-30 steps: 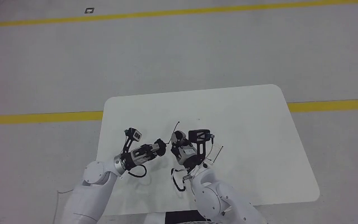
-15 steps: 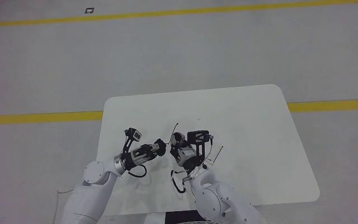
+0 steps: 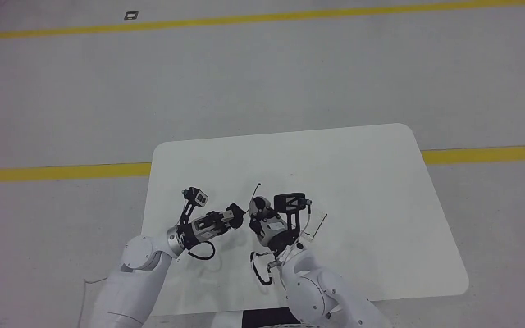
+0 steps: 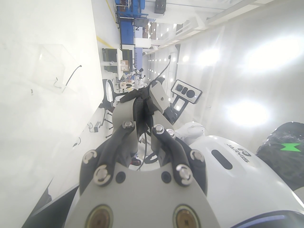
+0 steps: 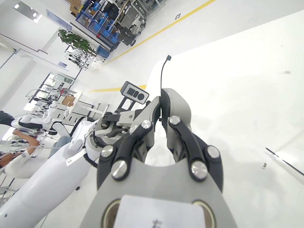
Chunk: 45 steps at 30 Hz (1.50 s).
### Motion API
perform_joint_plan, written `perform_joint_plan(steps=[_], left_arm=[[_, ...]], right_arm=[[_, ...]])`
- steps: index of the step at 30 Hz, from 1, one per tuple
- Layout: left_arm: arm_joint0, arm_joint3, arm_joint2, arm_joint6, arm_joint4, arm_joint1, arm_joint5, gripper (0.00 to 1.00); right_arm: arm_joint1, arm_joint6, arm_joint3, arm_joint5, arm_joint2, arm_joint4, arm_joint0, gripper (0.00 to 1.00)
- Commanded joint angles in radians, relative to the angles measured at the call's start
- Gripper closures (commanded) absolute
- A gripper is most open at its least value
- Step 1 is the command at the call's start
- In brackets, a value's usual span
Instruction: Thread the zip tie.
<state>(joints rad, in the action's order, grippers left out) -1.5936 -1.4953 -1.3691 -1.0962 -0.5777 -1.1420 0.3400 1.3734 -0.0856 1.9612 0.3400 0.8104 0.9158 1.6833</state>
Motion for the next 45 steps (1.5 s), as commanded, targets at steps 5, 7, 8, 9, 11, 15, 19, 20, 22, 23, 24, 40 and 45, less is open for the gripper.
perform_joint_plan(steps=[5,7,8,9,11,15,19,20,22,23,24,40,45], left_arm=[[0.0,0.0,0.0,0.0,0.0,0.0,0.0,1.0],[0.0,0.0,0.0,0.0,0.0,0.0,0.0,1.0],[0.0,0.0,0.0,0.0,0.0,0.0,0.0,1.0],[0.0,0.0,0.0,0.0,0.0,0.0,0.0,1.0],[0.0,0.0,0.0,0.0,0.0,0.0,0.0,1.0],[0.0,0.0,0.0,0.0,0.0,0.0,0.0,1.0],[0.0,0.0,0.0,0.0,0.0,0.0,0.0,1.0],[0.0,0.0,0.0,0.0,0.0,0.0,0.0,1.0],[0.0,0.0,0.0,0.0,0.0,0.0,0.0,1.0],[0.0,0.0,0.0,0.0,0.0,0.0,0.0,1.0],[0.0,0.0,0.0,0.0,0.0,0.0,0.0,1.0],[0.0,0.0,0.0,0.0,0.0,0.0,0.0,1.0],[0.0,0.0,0.0,0.0,0.0,0.0,0.0,1.0]], right_arm=[[-0.003,0.012,-0.008,-0.002,-0.012,-0.035,-0.015,1.0],[-0.004,0.018,-0.01,-0.004,-0.017,-0.046,-0.02,1.0],[-0.005,0.02,-0.011,-0.005,-0.019,-0.049,-0.022,1.0],[-0.006,0.022,-0.011,-0.006,-0.021,-0.053,-0.024,1.0],[-0.008,0.025,-0.013,-0.008,-0.025,-0.062,-0.028,1.0],[-0.012,0.023,-0.021,0.0,-0.033,-0.067,-0.031,1.0],[-0.016,0.022,-0.025,0.0,-0.033,-0.065,-0.026,1.0],[-0.016,0.021,-0.025,0.0,-0.032,-0.065,-0.024,1.0],[-0.018,0.022,-0.023,0.0,-0.029,-0.064,-0.019,1.0],[-0.018,0.022,-0.022,0.0,-0.028,-0.063,-0.018,1.0],[-0.018,0.023,-0.021,0.0,-0.026,-0.063,-0.016,1.0],[-0.023,0.03,-0.013,0.0,-0.026,-0.067,-0.013,0.93],[-0.024,0.027,-0.014,0.0,-0.03,-0.067,-0.016,0.74]])
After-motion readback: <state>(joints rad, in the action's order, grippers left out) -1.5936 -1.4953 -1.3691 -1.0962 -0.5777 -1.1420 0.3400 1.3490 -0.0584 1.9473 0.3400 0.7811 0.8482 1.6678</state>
